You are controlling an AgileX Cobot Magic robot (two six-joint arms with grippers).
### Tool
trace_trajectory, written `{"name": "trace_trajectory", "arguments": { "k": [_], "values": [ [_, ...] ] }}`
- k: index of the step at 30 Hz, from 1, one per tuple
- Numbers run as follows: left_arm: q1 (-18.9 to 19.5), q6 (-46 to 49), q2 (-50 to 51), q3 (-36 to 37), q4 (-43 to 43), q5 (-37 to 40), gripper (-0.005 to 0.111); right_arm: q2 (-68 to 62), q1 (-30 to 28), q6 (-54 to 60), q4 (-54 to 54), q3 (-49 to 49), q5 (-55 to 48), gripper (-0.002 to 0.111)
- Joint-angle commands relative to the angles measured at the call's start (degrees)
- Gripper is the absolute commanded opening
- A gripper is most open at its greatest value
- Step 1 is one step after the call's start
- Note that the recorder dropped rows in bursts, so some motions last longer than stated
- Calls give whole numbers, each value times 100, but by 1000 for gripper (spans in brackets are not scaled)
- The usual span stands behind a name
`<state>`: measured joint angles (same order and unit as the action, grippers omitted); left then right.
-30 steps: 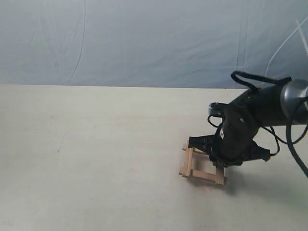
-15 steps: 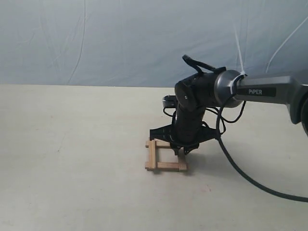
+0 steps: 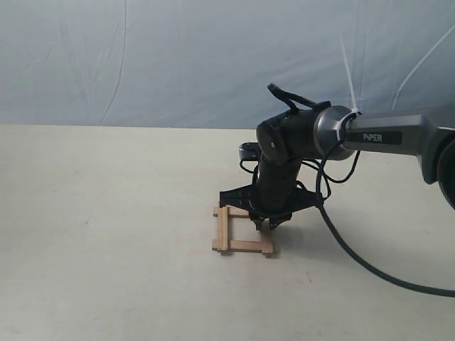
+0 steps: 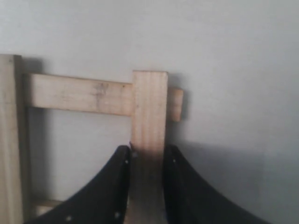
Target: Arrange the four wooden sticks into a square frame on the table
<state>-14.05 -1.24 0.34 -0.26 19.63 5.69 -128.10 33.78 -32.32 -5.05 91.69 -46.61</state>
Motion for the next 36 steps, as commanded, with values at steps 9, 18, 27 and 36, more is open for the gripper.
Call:
{"name": "trace_trajectory", "arguments": {
  "k": [9,18,27,36],
  "values": [
    [26,-21,-34,26,87,5,0,827,-102,235,-185,19,-293,11],
    [26,-10,-34,26,88,5,0,1803,-1240,1665,86,-1180,-455,-1],
    [26,-10,-34,26,88,-6,0,3737,-3562,3004,552,-3820,914,-1],
    [26,-10,-34,26,88,21,0,6903,-3891,3044,612,-5447,2480,-1]
  ]
}}
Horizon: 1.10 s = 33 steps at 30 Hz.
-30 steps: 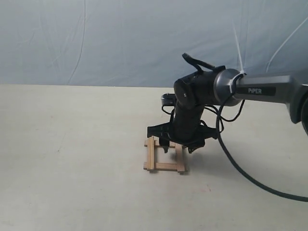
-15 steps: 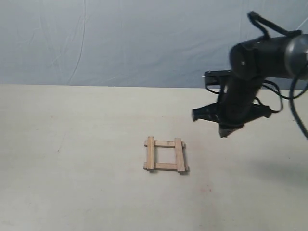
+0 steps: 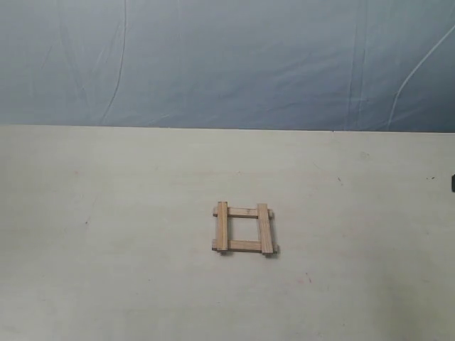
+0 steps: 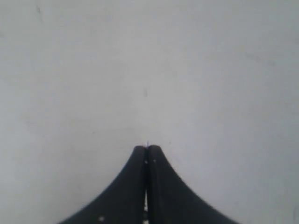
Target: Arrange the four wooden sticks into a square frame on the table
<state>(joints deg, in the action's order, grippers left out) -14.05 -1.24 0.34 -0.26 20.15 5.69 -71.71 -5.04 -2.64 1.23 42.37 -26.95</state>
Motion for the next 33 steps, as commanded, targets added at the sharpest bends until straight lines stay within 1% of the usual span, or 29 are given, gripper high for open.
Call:
{"name": "trace_trajectory", "arguments": {
  "k": [1,4,9,14,17,22,31,32,33],
  "values": [
    [26,-10,-34,26,50,21,0,1593,-9,75,-43,-676,620,-1],
    [26,-10,-34,26,50,21,0,2707,-9,75,-46,-1090,929,-1],
    [26,-10,-34,26,50,21,0,4627,-9,65,63,-1633,1014,-1],
    [26,-10,-34,26,50,21,0,6075,-9,54,221,-2265,1602,-1],
    [26,-10,-34,26,50,21,0,6641,-9,54,221,-2539,1889,-1],
    [26,-10,-34,26,50,21,0,7136,-9,54,221,-2994,2261,-1],
    [26,2,-34,26,52,21,0,7148,-9,42,221,-4237,3412,-1],
    [26,2,-34,26,52,21,0,7148,-9,42,221,-4237,3478,-1],
    [26,2,-34,26,52,21,0,7148,-9,56,197,-4237,3185,-1]
  ]
}}
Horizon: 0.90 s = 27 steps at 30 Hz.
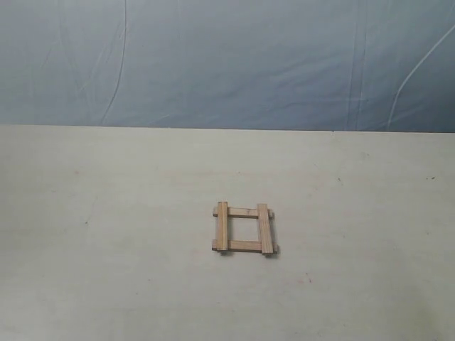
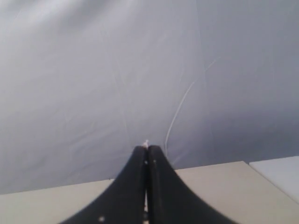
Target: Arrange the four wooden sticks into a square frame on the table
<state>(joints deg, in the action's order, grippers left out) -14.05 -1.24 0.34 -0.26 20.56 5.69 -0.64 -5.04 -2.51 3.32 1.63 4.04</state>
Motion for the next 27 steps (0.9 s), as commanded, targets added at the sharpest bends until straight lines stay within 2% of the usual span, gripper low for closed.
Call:
{"name": "trace_trajectory", "arguments": {
  "k": [1,5,11,14,22,27],
  "values": [
    [26,2,-34,26,10,21,0,41,2,40,-89,-163,41,-1],
    [26,3,-34,26,10,10,0,41,198,-2,-151,-163,28,-1],
    [26,3,-34,26,10,10,0,41,624,-2,-125,-163,-595,-1],
    [26,13,-34,26,10,10,0,41,636,9,-298,-163,-759,-1],
    [26,12,-34,26,36,34,0,41,636,-25,-167,-163,-2259,-1],
    [26,12,-34,26,150,78,0,41,636,-25,-167,-163,-2259,-1]
  ]
}}
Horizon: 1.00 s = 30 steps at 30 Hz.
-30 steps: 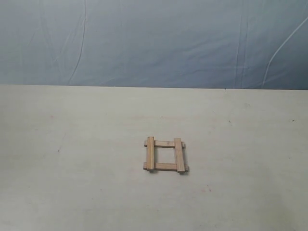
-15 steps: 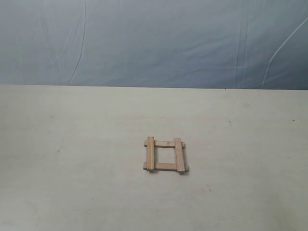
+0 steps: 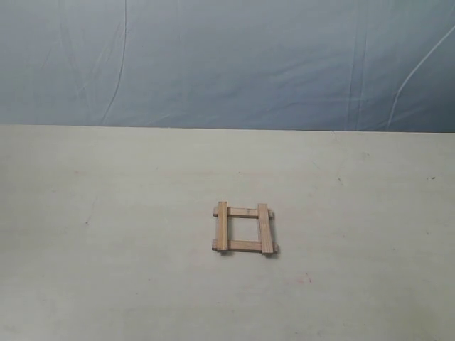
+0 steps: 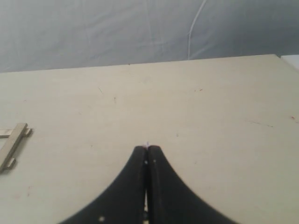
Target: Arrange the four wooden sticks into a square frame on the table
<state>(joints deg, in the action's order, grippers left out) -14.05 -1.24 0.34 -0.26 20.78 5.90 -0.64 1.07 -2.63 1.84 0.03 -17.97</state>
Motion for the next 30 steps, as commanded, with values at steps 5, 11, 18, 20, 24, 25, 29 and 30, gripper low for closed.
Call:
{"name": "trace_trajectory", "arguments": {
  "k": [5,11,18,20,24,25,29,30],
  "values": [
    [26,12,-34,26,101,57,0,41,25,-13,-20,-3,-58,-1],
    [26,12,-34,26,101,57,0,41,25,-13,-20,-3,-58,-1],
    [26,12,-34,26,101,57,0,41,25,-13,-3,-3,-58,-1],
    [26,12,-34,26,101,33,0,41,25,-13,26,-3,-70,-1],
    [26,12,-34,26,2,1,0,41,25,-13,26,-3,-70,-1],
    [26,12,-34,26,-162,-10,0,41,25,-13,26,-3,-70,-1],
    [26,12,-34,26,-1004,165,0,41,25,-13,26,-3,-70,-1],
    [26,-1,-34,26,-1062,183,0,41,25,-13,26,-3,-70,-1]
  ]
}}
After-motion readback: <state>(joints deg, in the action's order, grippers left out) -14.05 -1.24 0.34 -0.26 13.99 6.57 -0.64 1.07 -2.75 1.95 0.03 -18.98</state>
